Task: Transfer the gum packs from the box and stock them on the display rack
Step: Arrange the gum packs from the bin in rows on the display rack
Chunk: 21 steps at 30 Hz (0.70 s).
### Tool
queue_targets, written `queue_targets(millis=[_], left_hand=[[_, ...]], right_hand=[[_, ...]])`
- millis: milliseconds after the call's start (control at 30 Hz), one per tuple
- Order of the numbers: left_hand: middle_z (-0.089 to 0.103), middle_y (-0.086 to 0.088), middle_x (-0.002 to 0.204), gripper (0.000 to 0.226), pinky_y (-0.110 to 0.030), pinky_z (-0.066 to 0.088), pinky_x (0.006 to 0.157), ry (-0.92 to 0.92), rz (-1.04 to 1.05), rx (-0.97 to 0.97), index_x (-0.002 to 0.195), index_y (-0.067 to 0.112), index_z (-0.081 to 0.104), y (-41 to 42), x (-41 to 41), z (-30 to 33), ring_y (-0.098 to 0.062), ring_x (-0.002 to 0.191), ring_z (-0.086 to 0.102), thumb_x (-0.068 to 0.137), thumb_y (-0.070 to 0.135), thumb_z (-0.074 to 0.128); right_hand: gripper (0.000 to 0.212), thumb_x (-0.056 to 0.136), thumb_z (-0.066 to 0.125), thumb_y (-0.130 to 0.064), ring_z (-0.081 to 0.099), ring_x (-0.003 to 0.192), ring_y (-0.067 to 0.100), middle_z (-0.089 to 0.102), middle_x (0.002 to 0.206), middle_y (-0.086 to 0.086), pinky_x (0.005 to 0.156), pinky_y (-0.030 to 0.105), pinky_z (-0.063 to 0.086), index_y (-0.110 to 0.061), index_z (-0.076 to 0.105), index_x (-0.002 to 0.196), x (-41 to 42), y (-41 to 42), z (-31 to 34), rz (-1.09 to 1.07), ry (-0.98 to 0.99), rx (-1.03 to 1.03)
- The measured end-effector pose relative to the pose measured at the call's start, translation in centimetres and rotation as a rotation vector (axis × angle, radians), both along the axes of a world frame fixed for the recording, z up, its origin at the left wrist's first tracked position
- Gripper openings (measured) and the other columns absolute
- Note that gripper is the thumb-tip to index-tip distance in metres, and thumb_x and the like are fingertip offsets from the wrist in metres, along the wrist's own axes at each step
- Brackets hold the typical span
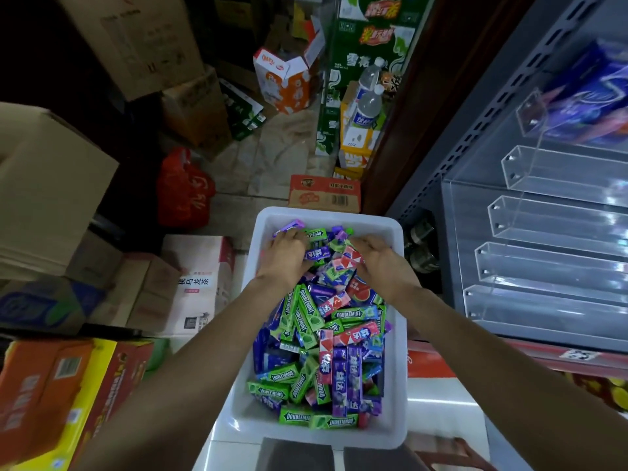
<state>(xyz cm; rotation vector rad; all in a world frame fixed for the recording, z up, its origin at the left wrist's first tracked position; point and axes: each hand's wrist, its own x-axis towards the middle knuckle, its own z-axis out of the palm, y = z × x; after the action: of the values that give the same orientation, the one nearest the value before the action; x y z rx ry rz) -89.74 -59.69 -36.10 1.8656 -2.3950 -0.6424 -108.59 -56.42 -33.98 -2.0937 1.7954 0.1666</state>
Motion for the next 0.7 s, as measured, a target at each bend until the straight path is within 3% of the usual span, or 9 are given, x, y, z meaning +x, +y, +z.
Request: queue_targets(millis=[133, 267, 367, 433, 533, 633, 700], left_hand=[[0.057, -0.006, 0.088, 0.027, -0.025, 0.042, 0.072, 0.413, 0.214, 0.118, 0.109, 0.004, 0.054, 1.6, 0.9, 1.2, -0.019, 0.082, 0.055, 0.088, 0.016, 0.065], [0.054, 0.002, 0.079, 0.025, -0.018, 0.04, 0.07, 0.57, 0.262, 0.13, 0.104, 0.007, 0.051, 3.0, 0.9, 2.4, -0.013, 0.08, 0.054, 0.086, 0.014, 0.067], [0.056, 0.005, 0.085, 0.027, -0.007, 0.039, 0.064, 0.653, 0.318, 0.143, 0.105, 0.009, 0.056, 3.9, 0.7, 3.2, -0.008, 0.079, 0.052, 0.083, 0.017, 0.071], [0.059, 0.005, 0.09, 0.029, -0.007, 0.042, 0.069, 0.707, 0.337, 0.153, 0.106, 0.011, 0.06, 4.4, 0.5, 3.8, -0.01, 0.084, 0.055, 0.081, 0.021, 0.073], [0.062, 0.0, 0.087, 0.026, -0.027, 0.052, 0.072, 0.834, 0.407, 0.205, 0.099, 0.015, 0.062, 4.9, 0.1, 4.9, -0.019, 0.082, 0.061, 0.078, 0.018, 0.076], [0.062, -0.002, 0.072, 0.021, -0.019, 0.049, 0.056, 0.961, 0.472, 0.221, 0.086, 0.014, 0.056, 5.5, -0.7, 6.7, -0.012, 0.06, 0.062, 0.078, 0.008, 0.074], [0.064, 0.004, 0.062, 0.022, -0.022, 0.051, 0.056, 1.035, 0.486, 0.241, 0.082, 0.015, 0.051, 6.0, -1.5, 8.0, -0.01, 0.052, 0.062, 0.081, 0.006, 0.071]], right_hand=[[0.063, 0.097, 0.045, -0.014, 0.046, 0.123, 0.03, 0.026, 0.145, 0.009, 0.085, 0.038, 0.051, -0.03, 0.013, 0.149, 0.2, 0.4, 0.0, 0.177, 0.173, -0.031], [0.053, 0.094, 0.047, -0.006, 0.045, 0.123, 0.032, 0.036, 0.138, 0.009, 0.085, 0.041, 0.049, -0.023, 0.031, 0.142, 0.4, 0.2, 0.0, 0.177, 0.152, -0.01], [0.032, 0.093, 0.051, -0.008, 0.056, 0.103, 0.032, 0.051, 0.12, 0.012, 0.079, 0.042, 0.051, -0.015, 0.043, 0.123, 0.3, 0.1, 0.5, 0.109, -0.08, 0.029], [0.018, 0.091, 0.057, -0.009, 0.056, 0.085, 0.027, 0.057, 0.1, 0.01, 0.074, 0.041, 0.051, -0.014, 0.045, 0.103, 0.2, 0.0, 1.0, 0.076, -0.215, 0.047], [0.021, 0.086, 0.066, -0.014, 0.058, 0.083, 0.022, 0.059, 0.092, 0.004, 0.072, 0.034, 0.048, -0.017, 0.045, 0.088, -0.2, 0.2, 2.3, -0.051, -0.422, 0.079], [0.022, 0.081, 0.072, -0.023, 0.061, 0.078, 0.013, 0.067, 0.078, 0.002, 0.062, 0.021, 0.046, -0.013, 0.053, 0.077, -1.0, 0.8, 4.5, -0.206, -0.628, -0.026], [0.023, 0.081, 0.072, -0.024, 0.063, 0.062, 0.023, 0.068, 0.064, 0.0, 0.052, 0.024, 0.046, -0.011, 0.055, 0.071, -1.9, 1.3, 6.4, -0.314, -0.852, -0.059]])
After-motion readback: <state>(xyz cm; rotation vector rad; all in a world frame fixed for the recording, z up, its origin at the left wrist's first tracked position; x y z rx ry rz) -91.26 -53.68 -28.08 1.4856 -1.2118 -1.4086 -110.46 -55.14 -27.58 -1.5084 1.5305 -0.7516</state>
